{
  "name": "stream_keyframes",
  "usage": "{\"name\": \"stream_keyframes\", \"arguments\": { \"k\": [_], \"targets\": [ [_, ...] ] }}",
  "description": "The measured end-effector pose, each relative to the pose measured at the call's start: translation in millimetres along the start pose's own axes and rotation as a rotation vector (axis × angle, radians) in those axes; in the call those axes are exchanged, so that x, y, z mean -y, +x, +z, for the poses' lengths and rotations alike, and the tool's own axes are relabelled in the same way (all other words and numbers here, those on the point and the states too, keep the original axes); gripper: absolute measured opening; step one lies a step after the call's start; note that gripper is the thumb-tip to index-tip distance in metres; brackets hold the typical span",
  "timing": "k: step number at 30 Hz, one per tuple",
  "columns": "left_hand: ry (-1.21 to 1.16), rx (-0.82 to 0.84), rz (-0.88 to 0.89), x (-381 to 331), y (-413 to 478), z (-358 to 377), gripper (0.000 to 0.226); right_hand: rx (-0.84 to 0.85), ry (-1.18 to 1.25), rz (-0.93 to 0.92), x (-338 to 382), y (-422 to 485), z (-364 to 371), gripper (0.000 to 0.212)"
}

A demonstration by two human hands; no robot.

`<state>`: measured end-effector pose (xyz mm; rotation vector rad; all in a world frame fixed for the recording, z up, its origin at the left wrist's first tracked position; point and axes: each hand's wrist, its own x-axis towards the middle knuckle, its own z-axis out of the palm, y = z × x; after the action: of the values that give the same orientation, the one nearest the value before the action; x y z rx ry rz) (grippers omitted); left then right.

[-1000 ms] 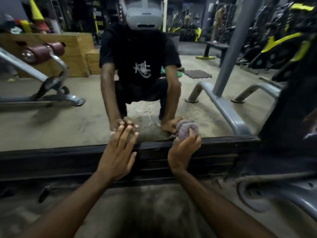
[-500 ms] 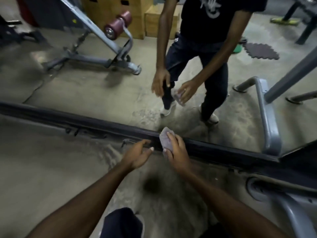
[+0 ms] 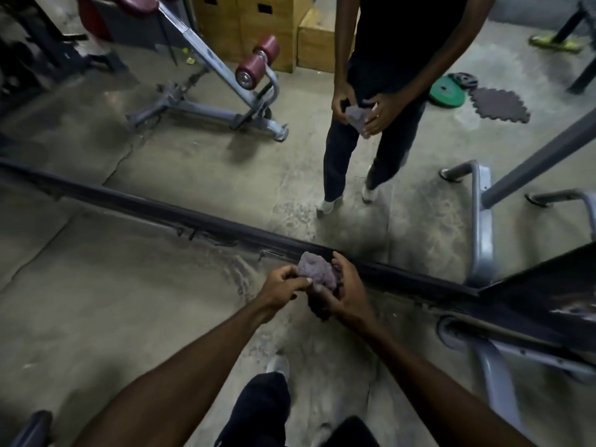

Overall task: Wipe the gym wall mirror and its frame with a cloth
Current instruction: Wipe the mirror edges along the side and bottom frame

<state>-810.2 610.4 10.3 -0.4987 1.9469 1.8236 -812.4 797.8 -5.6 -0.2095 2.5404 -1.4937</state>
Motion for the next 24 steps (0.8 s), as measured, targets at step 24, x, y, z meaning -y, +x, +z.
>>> {"name": "stream_keyframes", "arguments": {
  "k": [24],
  "targets": [
    [0.060,-0.098,0.231,14.7,-103.8,-2.1,0.019,0.290,0.396,0.327,62.9,-69.9,-28.7,0.019]
  ]
}}
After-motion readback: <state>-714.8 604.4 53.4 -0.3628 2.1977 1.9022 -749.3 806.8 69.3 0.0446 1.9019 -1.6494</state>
